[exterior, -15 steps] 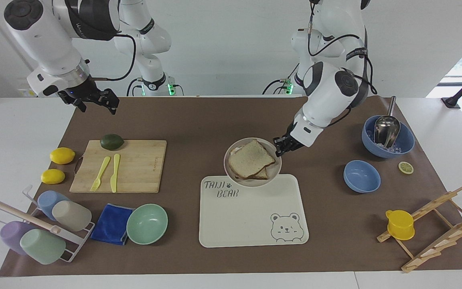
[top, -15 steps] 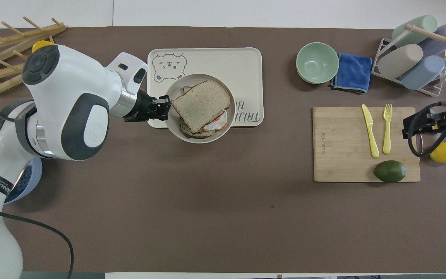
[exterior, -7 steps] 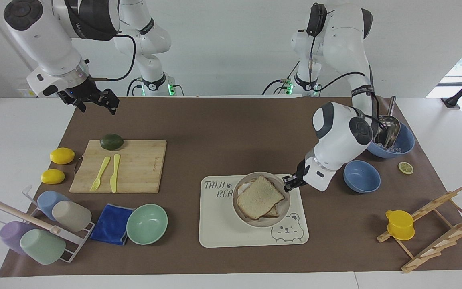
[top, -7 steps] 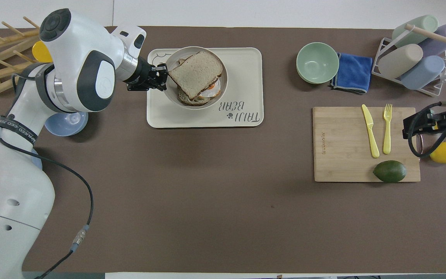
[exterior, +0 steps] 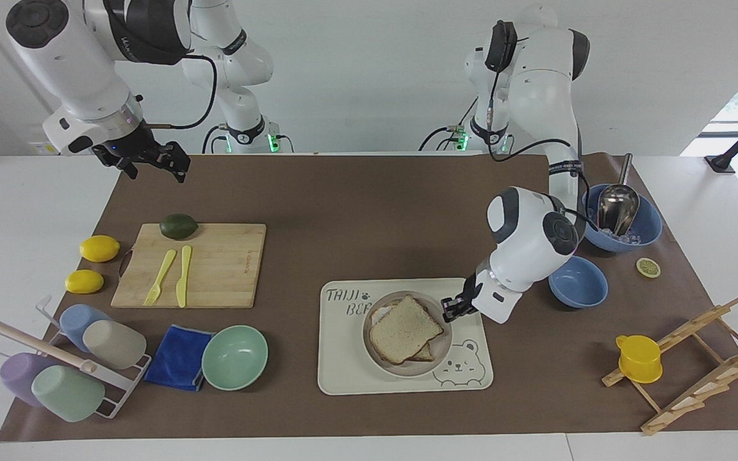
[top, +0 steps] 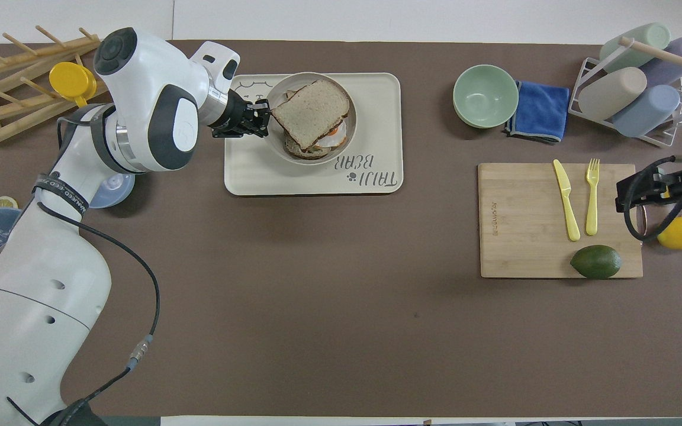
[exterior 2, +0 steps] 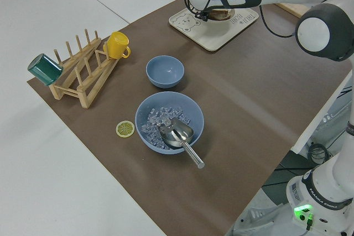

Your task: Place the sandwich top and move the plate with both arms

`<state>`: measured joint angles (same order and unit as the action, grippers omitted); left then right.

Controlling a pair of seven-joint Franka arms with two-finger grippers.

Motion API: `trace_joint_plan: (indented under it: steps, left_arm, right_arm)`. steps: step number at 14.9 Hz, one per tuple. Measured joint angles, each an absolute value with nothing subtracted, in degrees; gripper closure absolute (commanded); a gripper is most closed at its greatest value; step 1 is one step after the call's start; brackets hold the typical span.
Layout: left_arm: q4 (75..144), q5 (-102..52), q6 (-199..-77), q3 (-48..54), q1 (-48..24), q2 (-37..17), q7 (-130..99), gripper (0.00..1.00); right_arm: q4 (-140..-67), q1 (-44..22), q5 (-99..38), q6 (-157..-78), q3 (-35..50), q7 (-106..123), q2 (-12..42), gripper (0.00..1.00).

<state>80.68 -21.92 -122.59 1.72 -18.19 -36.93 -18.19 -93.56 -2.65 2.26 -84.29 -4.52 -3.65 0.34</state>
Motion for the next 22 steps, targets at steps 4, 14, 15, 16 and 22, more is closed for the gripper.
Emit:
trace_joint_plan:
  steps: [4, 14, 15, 16, 22]
  left_arm:
    - [82.9, -22.0, -124.1, 1.7, -18.5, -36.8, -16.4, 0.99]
    - [83.0, -20.4, -124.7, 1.5, -18.5, -34.7, -15.7, 0.00]
    - [82.9, -19.6, -124.7, 1.2, -18.5, -34.1, -15.7, 0.00]
    - [82.8, -18.7, -124.7, 0.5, -18.5, -33.2, -15.7, 0.00]
    - [82.9, -8.7, -116.5, -4.0, -17.6, -25.3, -15.4, 0.00]
  right_arm:
    - [-93.6, -2.7, 2.3, -84.3, -4.5, -3.7, 0.3, 0.00]
    - [-93.6, -2.7, 2.3, -84.3, -4.5, -3.7, 0.3, 0.00]
    - [-93.6, -2.7, 2.3, -84.3, -4.5, -3.7, 0.3, 0.00]
    - [-93.6, -2.7, 2.3, -84.3, -4.5, -3.7, 0.3, 0.00]
    - [-93.6, -2.7, 2.3, -84.3, -4.5, -3.7, 0.3, 0.00]
